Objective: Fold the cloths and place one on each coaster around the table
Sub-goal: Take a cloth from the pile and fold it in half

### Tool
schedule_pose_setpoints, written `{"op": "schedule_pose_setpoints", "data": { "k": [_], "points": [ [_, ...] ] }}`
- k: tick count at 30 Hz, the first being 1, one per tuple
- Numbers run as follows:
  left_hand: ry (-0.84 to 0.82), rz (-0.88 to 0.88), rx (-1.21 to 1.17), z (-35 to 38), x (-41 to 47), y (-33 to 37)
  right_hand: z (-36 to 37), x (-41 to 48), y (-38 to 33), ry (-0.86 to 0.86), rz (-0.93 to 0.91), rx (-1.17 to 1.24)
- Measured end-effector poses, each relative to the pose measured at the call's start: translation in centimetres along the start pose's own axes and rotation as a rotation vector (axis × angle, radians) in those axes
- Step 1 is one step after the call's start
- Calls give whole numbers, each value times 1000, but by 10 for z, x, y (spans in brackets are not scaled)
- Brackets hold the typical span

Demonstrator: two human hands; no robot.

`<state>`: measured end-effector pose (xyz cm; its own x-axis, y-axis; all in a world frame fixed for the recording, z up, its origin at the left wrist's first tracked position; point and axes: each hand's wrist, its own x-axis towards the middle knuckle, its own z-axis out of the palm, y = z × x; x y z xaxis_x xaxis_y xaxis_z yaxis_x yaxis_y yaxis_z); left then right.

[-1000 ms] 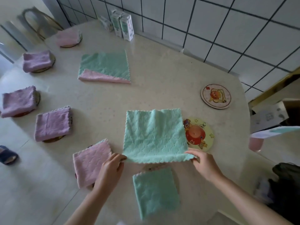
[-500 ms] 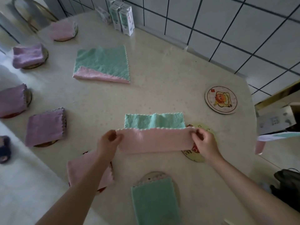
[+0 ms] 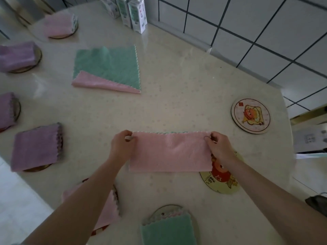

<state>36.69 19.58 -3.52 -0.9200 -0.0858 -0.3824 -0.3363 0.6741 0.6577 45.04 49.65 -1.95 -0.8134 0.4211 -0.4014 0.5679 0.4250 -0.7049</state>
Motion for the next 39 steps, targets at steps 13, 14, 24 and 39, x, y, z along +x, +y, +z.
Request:
{"op": "schedule_pose_setpoints", "data": {
  "k": [13,14,24,39],
  "points": [
    [71,1,29,0,11,-4,3,14,-6,35,113,-141],
    [79,-9,13,0,10,-3,3,14,-6,40,112,-137],
    [115,-44,53,1,6,8,5,14,-11,78,123,-144],
    [50,-159,-130,5,-42,-14,3,-14,-3,27,69,33]
  ]
}}
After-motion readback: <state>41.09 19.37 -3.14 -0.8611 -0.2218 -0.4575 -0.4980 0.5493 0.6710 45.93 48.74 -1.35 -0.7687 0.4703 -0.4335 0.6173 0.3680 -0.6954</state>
